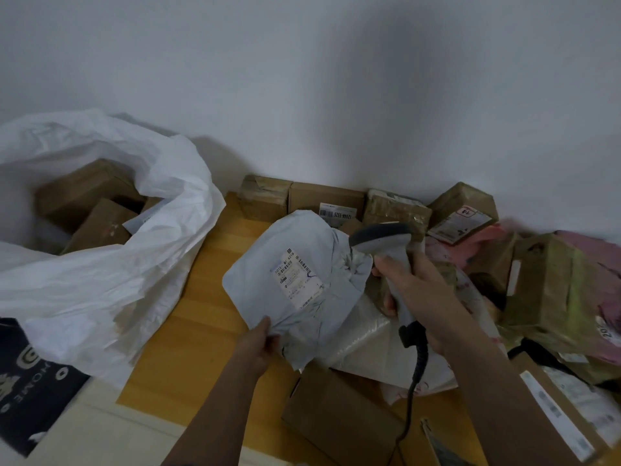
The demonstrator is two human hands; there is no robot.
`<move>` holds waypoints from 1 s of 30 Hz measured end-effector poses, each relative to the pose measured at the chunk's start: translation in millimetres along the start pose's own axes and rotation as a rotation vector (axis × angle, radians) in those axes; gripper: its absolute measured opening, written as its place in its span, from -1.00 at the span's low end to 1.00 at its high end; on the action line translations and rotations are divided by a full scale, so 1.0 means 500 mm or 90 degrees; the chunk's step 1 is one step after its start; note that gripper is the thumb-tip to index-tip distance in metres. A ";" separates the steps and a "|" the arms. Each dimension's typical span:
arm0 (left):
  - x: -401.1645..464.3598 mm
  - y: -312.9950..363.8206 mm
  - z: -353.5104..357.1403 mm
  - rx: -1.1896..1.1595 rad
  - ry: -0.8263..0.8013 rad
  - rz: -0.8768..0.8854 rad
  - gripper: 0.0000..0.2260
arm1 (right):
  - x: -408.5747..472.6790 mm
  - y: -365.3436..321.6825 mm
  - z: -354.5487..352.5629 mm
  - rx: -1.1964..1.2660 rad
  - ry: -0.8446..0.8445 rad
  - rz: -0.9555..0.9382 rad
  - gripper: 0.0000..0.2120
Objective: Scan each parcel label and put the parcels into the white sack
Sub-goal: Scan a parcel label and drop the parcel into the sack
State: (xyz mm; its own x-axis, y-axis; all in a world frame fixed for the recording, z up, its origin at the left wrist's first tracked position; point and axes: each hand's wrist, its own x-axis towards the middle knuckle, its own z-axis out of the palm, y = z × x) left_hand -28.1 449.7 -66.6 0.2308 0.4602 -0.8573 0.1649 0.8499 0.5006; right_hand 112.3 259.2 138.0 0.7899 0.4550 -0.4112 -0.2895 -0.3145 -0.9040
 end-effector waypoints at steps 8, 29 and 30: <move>-0.086 0.038 0.017 0.202 0.001 0.346 -0.87 | -0.008 -0.009 -0.016 0.054 -0.065 -0.014 -0.79; -0.204 0.075 0.119 0.209 -0.006 0.533 -0.92 | -0.094 -0.054 -0.138 0.191 -0.052 -0.108 -0.82; -0.207 0.074 0.123 0.202 -0.008 0.529 -0.92 | -0.099 -0.057 -0.145 0.198 -0.049 -0.112 -0.83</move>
State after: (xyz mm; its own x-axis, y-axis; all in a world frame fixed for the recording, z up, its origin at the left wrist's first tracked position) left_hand 13.2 417.9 47.9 0.4044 0.8922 -0.2012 0.1969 0.1299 0.9718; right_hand 120.3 185.3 192.5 0.8030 0.5441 -0.2431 -0.3125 0.0370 -0.9492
